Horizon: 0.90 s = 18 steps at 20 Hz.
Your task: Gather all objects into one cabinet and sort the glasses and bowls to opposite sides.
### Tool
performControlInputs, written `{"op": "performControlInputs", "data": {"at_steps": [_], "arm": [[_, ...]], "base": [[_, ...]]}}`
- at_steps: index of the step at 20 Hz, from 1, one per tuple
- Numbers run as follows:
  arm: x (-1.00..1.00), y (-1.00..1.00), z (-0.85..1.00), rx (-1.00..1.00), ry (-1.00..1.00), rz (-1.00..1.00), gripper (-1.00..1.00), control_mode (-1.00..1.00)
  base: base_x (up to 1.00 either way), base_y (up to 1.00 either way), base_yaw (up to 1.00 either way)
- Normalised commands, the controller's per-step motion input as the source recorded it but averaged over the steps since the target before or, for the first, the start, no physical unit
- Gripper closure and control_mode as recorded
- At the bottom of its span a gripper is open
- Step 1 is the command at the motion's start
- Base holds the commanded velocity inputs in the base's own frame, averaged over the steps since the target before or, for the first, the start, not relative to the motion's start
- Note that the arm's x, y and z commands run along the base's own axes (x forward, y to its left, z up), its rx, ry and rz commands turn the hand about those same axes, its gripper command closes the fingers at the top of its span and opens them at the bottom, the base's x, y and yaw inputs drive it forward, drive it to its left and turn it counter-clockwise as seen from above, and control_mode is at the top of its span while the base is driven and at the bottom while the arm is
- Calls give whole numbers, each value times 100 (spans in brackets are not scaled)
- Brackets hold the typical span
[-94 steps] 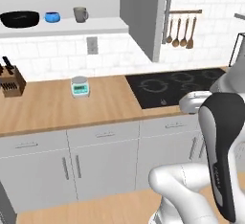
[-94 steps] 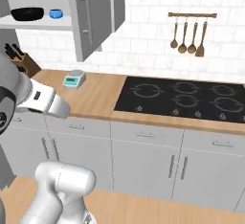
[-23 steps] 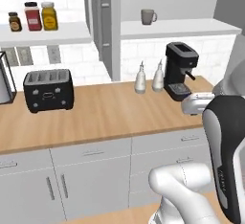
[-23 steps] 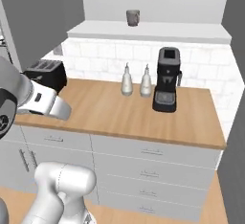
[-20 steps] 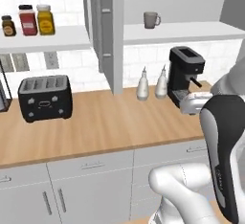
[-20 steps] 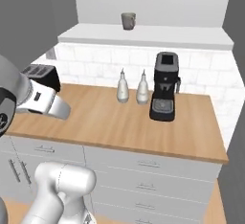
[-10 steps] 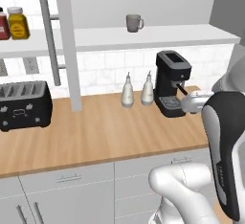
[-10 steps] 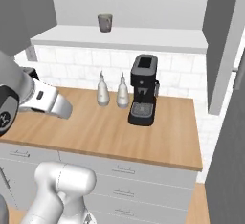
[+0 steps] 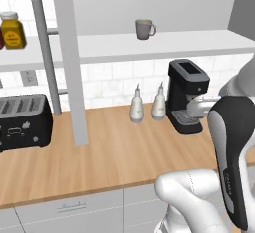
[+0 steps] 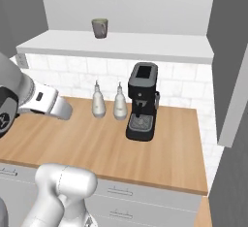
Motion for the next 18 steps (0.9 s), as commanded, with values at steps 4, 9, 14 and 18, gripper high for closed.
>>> {"op": "performControlInputs", "data": {"at_steps": [4, 9, 14, 18], "arm": [[0, 0, 0, 0, 0, 0, -100, 100], [0, 0, 0, 0, 0, 0, -100, 100], [0, 0, 0, 0, 0, 0, -100, 100], [0, 0, 0, 0, 0, 0, -100, -100]], "base": [[76, -4, 0], [45, -1, 0], [3, 0, 0], [0, 0, 0]]}}
